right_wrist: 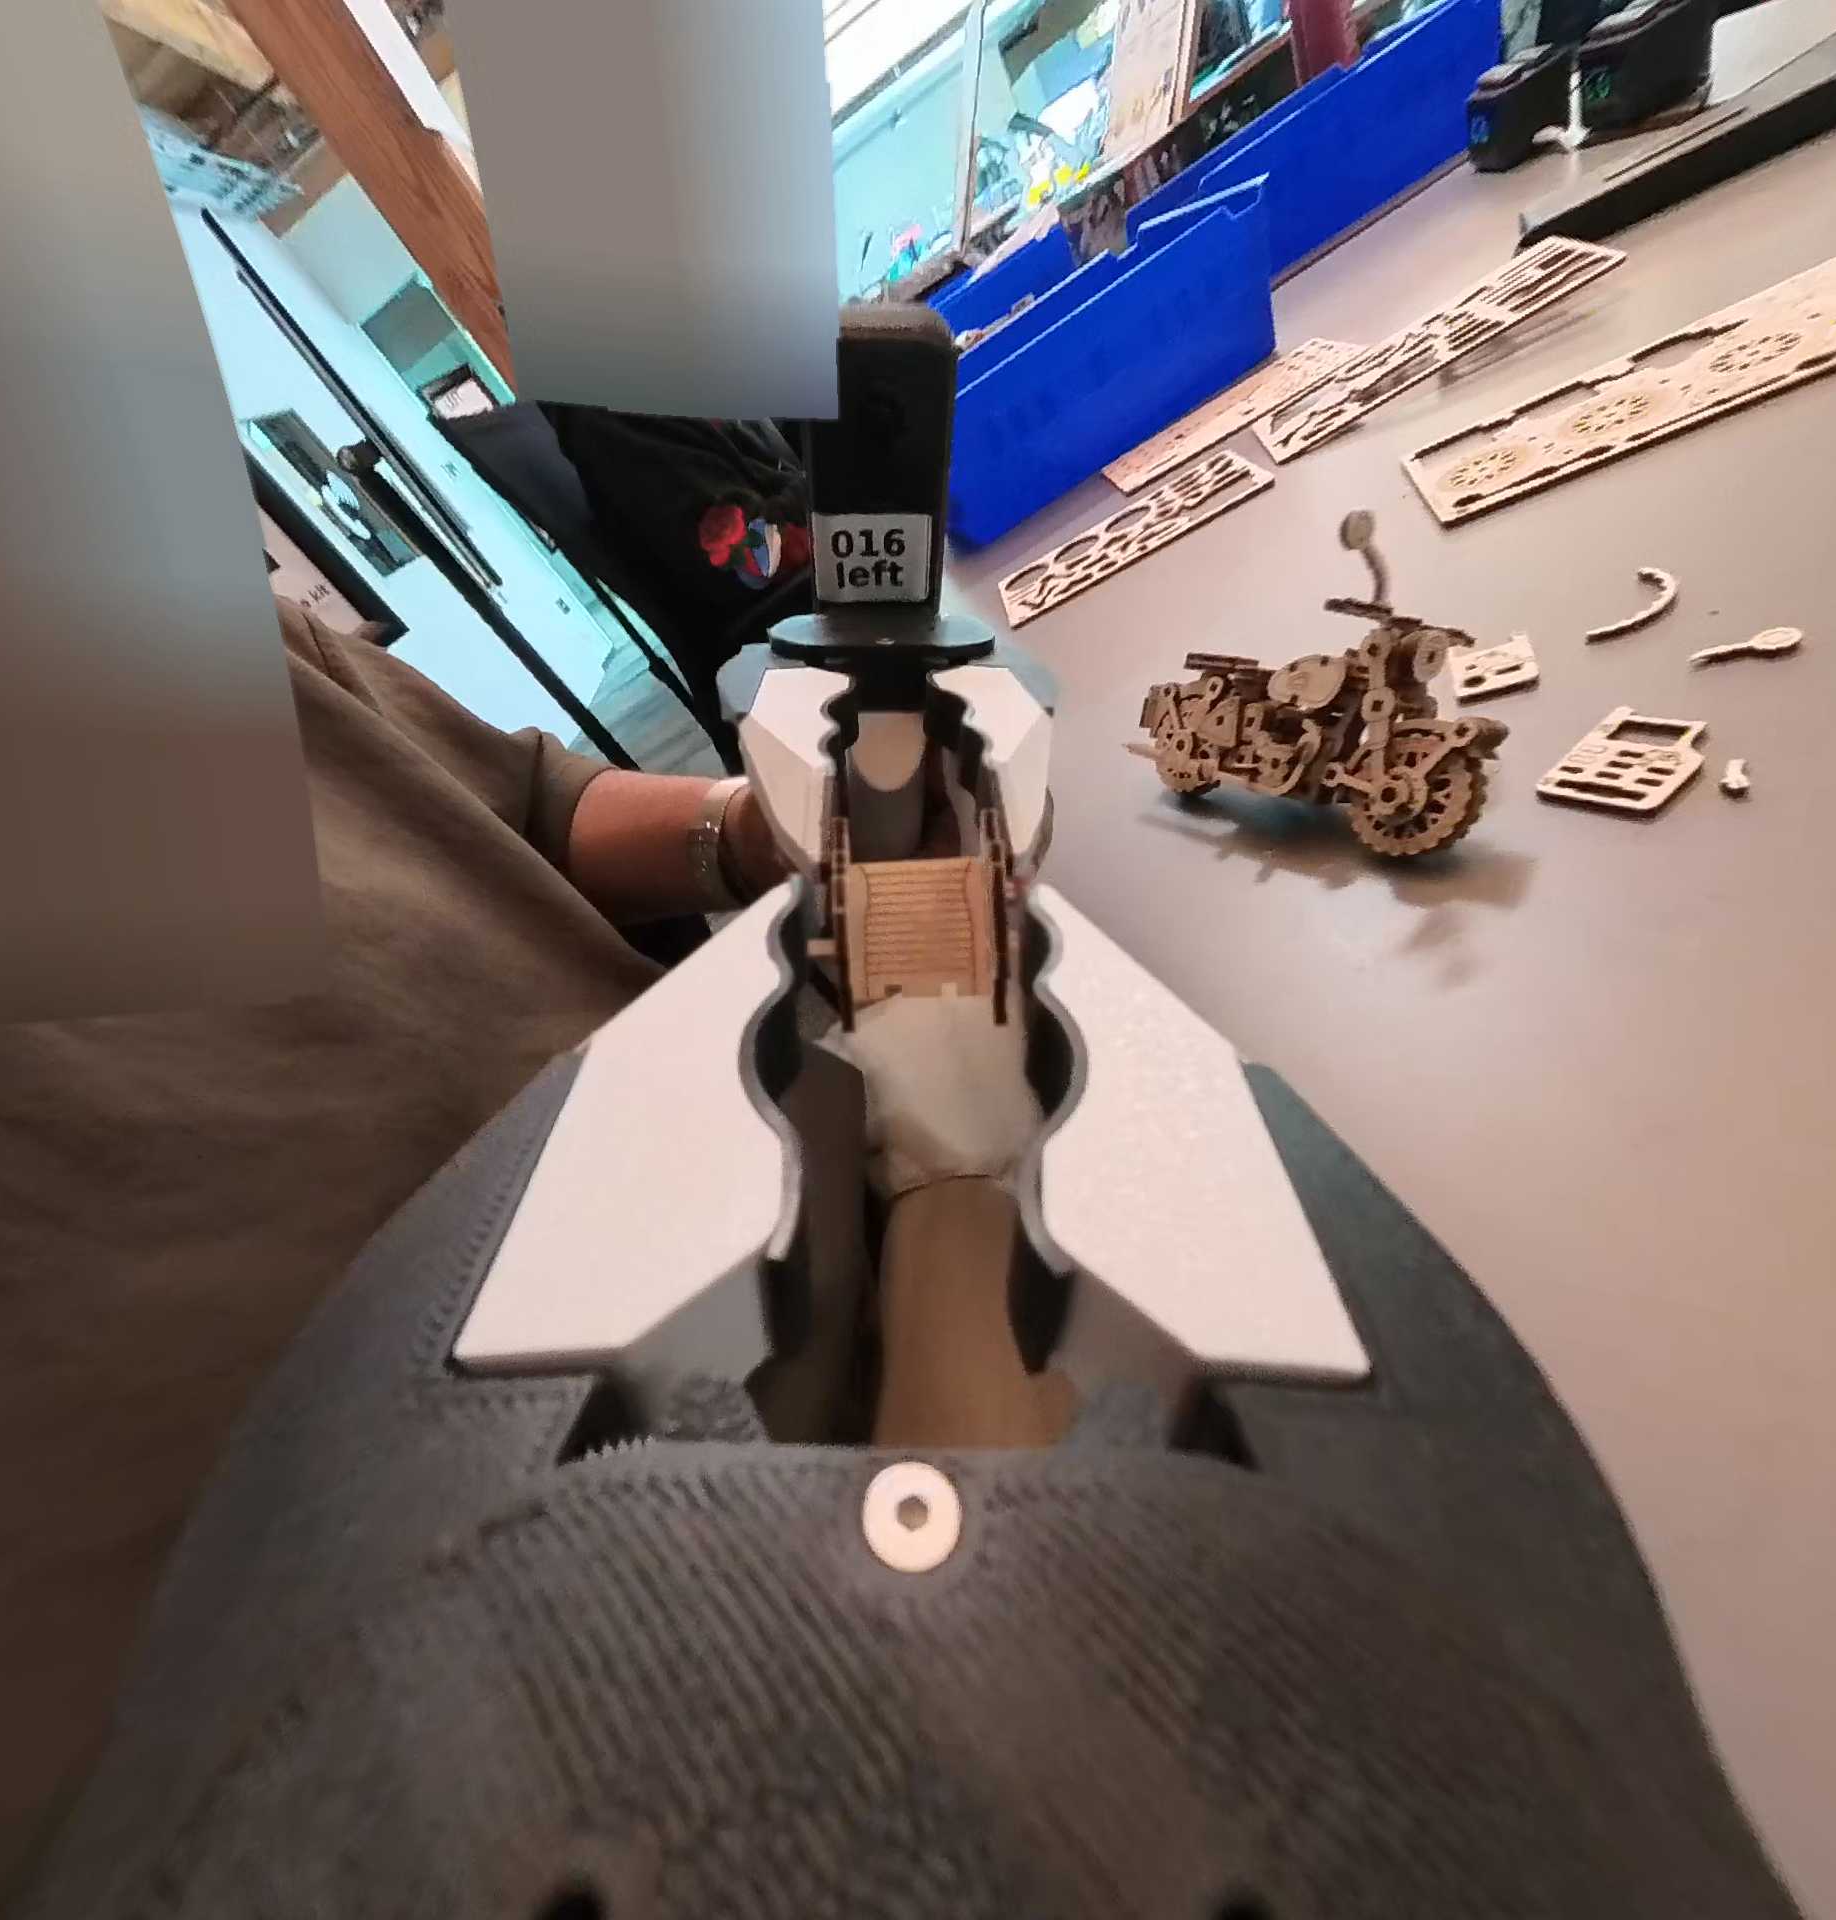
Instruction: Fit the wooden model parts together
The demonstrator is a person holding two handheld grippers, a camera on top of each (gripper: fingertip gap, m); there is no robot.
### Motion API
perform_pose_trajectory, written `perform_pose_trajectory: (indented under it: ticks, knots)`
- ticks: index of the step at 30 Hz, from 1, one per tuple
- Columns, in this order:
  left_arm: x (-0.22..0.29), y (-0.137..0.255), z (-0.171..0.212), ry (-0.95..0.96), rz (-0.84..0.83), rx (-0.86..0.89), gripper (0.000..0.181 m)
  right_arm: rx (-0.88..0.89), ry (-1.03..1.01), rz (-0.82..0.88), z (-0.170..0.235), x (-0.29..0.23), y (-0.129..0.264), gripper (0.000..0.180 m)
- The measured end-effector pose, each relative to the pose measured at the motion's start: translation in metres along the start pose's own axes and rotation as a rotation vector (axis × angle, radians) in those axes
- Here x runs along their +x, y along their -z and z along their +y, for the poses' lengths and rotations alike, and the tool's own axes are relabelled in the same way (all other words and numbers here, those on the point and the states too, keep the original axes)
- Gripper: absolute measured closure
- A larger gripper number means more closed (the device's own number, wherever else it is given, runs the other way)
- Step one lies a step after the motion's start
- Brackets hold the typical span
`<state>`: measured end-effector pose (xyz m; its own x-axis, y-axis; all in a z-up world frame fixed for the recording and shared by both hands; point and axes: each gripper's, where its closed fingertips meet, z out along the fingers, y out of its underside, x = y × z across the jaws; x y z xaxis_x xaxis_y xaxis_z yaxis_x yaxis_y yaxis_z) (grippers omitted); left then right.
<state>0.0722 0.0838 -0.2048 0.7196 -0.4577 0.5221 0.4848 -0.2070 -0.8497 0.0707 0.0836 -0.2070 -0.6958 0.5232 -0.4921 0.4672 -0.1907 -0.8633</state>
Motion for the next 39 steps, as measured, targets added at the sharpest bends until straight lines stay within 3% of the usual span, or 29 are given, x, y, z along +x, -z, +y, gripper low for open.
perform_pose_trajectory:
  ticks: [6, 12, 15, 18, 29, 32, 39]
  knots:
    - [-0.007, 0.012, -0.02, 0.085, 0.013, 0.126, 0.148, 0.08, -0.017, 0.018, -0.012, 0.005, 0.008, 0.133]
    - [-0.001, 0.007, -0.017, 0.048, 0.022, 0.119, 0.147, 0.084, -0.002, 0.016, -0.011, 0.001, 0.001, 0.126]
    - [0.005, 0.003, -0.014, 0.001, 0.028, 0.107, 0.147, 0.075, 0.008, 0.01, -0.009, -0.003, -0.002, 0.128]
    - [0.008, 0.0, -0.014, -0.025, 0.033, 0.106, 0.148, 0.056, 0.033, 0.018, -0.007, -0.005, -0.003, 0.144]
    - [0.005, -0.003, -0.013, -0.028, 0.02, 0.086, 0.147, 0.042, 0.057, 0.037, -0.006, -0.002, 0.0, 0.145]
    - [0.002, -0.002, -0.012, -0.032, 0.016, 0.074, 0.139, 0.069, 0.05, 0.034, -0.01, 0.0, 0.004, 0.145]
    - [-0.006, -0.001, 0.012, -0.281, -0.092, -0.133, 0.131, -0.163, 0.337, 0.164, 0.012, 0.007, 0.008, 0.144]
